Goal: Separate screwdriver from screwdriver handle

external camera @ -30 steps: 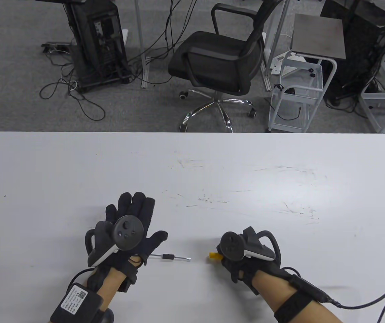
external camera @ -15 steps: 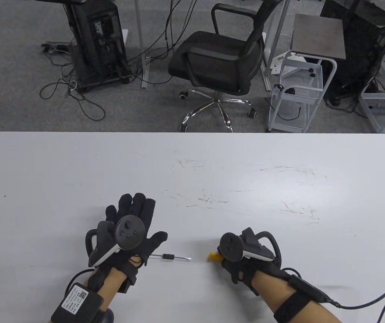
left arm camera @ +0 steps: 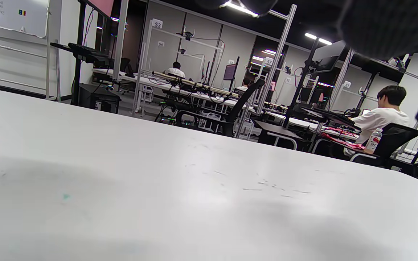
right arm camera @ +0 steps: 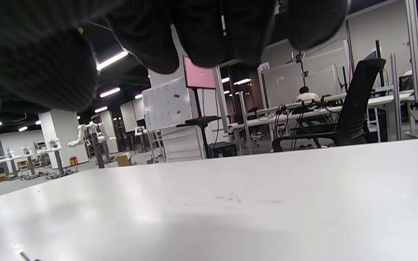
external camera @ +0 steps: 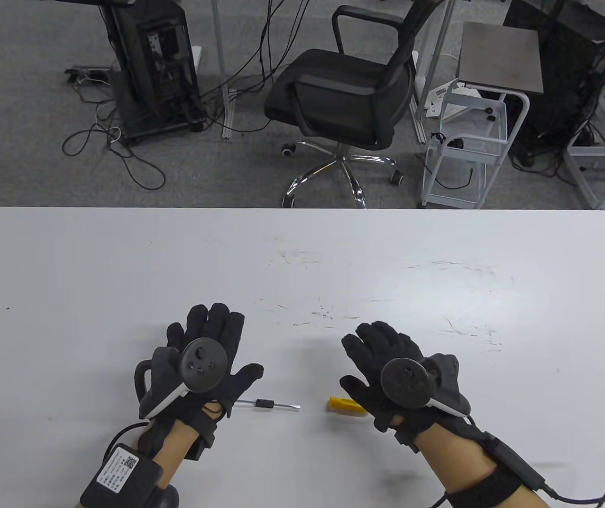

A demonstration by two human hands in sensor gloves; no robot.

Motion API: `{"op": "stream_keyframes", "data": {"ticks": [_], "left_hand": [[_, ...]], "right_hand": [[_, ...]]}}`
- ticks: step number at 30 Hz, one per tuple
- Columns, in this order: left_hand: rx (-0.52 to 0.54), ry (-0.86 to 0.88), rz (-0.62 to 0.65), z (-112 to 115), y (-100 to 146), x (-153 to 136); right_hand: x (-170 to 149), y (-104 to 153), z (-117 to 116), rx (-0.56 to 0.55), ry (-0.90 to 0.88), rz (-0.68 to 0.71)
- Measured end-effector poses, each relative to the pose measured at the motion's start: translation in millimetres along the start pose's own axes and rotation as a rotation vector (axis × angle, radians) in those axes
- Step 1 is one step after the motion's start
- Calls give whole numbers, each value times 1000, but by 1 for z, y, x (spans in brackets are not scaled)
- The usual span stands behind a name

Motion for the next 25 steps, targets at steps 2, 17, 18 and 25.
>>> {"op": "stream_keyframes", "data": {"ticks": [2, 17, 18, 25], "left_hand": [[-1, 0, -1, 0, 0, 0], [-45, -8, 33, 8, -4, 1], [-46, -11, 34, 9, -5, 2], [-49, -17, 32, 10, -5, 2]], "right_hand": [[-1, 1, 0, 8, 3, -9], [-2, 0, -7, 50, 19, 1], [-2, 0, -8, 51, 22, 3], [-2, 0, -12, 80, 24, -5]]}}
Point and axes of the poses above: the tracker on the back of each hand, its own x axis roughly to the thumb side, its own y axis roughly from the fingertips to the wrist, z = x × y, the point moved 2 cm from there along -y, roughly from the wrist to the fingertips, and after that the axes turned 5 degrees about -y, right-handed, at the moved point
